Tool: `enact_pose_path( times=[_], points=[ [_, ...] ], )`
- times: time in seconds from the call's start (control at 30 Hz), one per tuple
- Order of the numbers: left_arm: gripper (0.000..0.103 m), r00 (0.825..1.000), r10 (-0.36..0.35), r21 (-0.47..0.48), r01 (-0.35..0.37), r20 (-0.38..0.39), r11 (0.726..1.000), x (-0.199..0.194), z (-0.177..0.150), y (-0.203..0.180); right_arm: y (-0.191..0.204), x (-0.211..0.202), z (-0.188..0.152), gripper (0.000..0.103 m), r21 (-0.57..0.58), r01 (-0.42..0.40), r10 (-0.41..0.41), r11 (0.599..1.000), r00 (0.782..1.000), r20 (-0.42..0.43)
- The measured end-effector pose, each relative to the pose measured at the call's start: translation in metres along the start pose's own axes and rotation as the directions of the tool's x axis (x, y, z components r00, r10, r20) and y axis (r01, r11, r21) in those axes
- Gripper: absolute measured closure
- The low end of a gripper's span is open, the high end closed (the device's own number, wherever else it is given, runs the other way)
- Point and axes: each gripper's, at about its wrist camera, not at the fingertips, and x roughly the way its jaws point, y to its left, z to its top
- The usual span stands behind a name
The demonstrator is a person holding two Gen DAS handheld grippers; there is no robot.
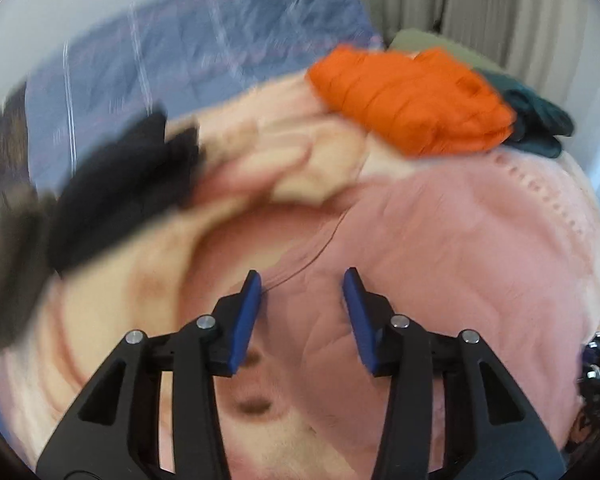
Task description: Fold large clothes
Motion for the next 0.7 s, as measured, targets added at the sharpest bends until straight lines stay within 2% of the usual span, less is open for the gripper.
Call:
enact_pose_path(
  times=[0.07, 0.13, 0.17, 0.3, 0.4, 0.47, 0.5, 0.57, 0.6, 0.67, 0.7],
  points=[
    [0.058, 1.000, 0.000, -0.009, -0.001, -0.011, 1.000, 0.019, -0.008, 0.002, 0.004, 0.002, 0.002, 0.090, -0.009, 0.018, -0.018, 1.000, 1.000, 0.000],
    [0.059, 0.999, -0.040, -0.077, 0.038, -0.012, 0.996, 0.029, -0.010, 0.008, 0.007, 0.002, 0.002, 0.090, -0.013, 0.039, -0.039, 0.999, 0.999, 0.005],
    [0.058, 0.999, -0.040, -0.080, 0.039, -0.014, 0.996, 0.030, -0.009, 0.008, 0.008, 0.002, 0.001, 0.090, -0.011, 0.044, -0.044, 0.999, 0.999, 0.007],
    [0.059, 0.999, 0.032, -0.001, -0.032, -0.012, 1.000, 0.018, -0.004, -0.003, 0.007, 0.000, 0.001, 0.089, -0.007, 0.044, -0.044, 0.999, 0.999, 0.001],
    [0.064, 0.995, 0.094, 0.083, -0.097, 0.045, 0.992, -0.017, 0.012, -0.021, 0.006, -0.001, -0.001, 0.088, 0.000, 0.050, -0.050, 0.999, 0.999, 0.000],
    [0.066, 0.994, 0.051, 0.109, -0.062, 0.099, 0.992, -0.039, 0.024, -0.032, 0.006, -0.002, -0.002, 0.088, 0.003, 0.047, -0.047, 0.999, 0.999, 0.001],
    [0.066, 0.990, -0.024, 0.126, 0.006, 0.142, 0.992, -0.056, 0.031, -0.046, 0.006, -0.001, -0.002, 0.088, 0.003, 0.047, -0.047, 0.999, 0.999, -0.001],
    [0.066, 0.982, -0.087, 0.171, 0.058, 0.168, 0.984, -0.067, 0.042, -0.068, 0.006, -0.002, -0.002, 0.088, 0.013, 0.046, -0.046, 0.999, 0.999, -0.009],
    [0.066, 0.980, -0.109, 0.221, 0.070, 0.167, 0.973, -0.067, 0.049, -0.088, 0.006, -0.002, -0.002, 0.087, 0.017, 0.046, -0.046, 0.999, 0.999, -0.010],
    [0.061, 0.984, -0.105, 0.315, 0.055, 0.146, 0.947, -0.053, 0.056, -0.121, 0.007, -0.002, -0.003, 0.087, 0.016, 0.049, -0.049, 0.999, 0.999, -0.008],
    [0.060, 0.990, -0.096, 0.365, 0.050, 0.107, 0.930, -0.033, 0.058, -0.140, 0.008, -0.003, -0.003, 0.087, 0.016, 0.049, -0.049, 0.999, 0.999, -0.006]
  ],
)
